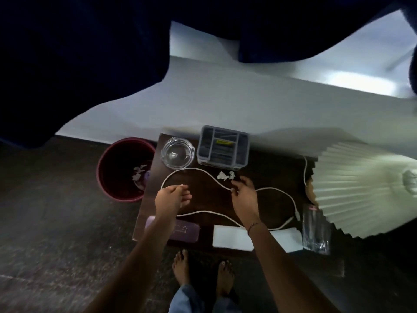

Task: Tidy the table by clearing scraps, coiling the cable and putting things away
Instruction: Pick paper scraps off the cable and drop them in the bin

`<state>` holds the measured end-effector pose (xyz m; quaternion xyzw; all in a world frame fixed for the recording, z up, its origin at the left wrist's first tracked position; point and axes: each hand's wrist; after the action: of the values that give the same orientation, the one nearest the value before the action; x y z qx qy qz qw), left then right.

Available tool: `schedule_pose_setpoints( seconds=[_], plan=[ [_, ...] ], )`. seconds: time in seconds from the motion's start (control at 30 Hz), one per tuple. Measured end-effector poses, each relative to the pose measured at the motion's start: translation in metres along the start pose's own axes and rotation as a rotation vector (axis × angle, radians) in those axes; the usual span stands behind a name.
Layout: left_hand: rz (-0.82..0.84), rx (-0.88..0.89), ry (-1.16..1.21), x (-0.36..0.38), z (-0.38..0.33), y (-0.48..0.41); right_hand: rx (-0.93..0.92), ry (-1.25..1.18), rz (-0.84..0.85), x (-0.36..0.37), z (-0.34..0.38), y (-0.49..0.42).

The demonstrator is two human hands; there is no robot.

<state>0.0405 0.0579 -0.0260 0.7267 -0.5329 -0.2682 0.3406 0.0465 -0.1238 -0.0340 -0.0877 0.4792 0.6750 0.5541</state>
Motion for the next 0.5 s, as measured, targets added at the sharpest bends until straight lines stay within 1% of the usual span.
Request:
schedule_pose_setpoints(
  seconds=[0.17,0.43,0.5],
  plan=[
    [0.026,-0.01,-0.049,0.012,-0.001,-0.003,-0.032,0.068,0.071,0.005,-0.003,-0.014],
    [0.023,-0.037,-0.049,0.015,0.001,-0.009,-0.106,0.155,0.023,0.012,-0.003,-0.023],
    [0.017,-0.044,-0.045,0.016,0.002,-0.009,-0.099,0.125,-0.022,0.012,-0.003,-0.024]
  ],
)
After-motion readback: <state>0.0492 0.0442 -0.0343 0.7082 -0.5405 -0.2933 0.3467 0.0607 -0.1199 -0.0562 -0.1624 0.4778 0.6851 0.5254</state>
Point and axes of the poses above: each hand's wrist, its own y-axis away from the middle knuckle, its own x-axis out of the palm, z = x × y, and after that the axes turned 7 degrees about z, right-handed
